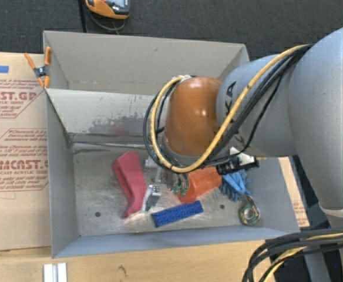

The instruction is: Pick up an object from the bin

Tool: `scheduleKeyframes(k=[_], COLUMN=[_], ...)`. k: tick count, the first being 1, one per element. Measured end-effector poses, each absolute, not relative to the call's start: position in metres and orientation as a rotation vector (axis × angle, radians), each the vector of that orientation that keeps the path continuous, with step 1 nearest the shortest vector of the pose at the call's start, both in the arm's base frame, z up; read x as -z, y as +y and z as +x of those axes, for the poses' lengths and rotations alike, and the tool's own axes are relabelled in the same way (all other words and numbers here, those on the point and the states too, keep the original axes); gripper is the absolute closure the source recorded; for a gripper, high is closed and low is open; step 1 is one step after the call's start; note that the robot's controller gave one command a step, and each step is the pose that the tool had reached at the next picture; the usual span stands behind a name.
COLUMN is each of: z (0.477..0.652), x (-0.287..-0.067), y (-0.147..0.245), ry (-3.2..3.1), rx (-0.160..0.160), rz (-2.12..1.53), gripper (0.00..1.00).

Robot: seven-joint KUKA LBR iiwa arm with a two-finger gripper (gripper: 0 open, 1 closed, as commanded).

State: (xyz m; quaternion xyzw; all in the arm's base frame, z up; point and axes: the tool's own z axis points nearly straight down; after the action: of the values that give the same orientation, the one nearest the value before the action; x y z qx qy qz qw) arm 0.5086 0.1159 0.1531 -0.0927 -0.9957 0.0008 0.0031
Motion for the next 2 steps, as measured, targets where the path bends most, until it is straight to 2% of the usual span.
scheduleKeyframes(k=[1,2], z=[0.51,0.499], x=[-0.155,-0.141], y=[0.116,0.112], ry=[-3.127,-3.126], rx=[0.001,0.002], rz=[-0.292,-0.323], gripper=[0.0,0.0])
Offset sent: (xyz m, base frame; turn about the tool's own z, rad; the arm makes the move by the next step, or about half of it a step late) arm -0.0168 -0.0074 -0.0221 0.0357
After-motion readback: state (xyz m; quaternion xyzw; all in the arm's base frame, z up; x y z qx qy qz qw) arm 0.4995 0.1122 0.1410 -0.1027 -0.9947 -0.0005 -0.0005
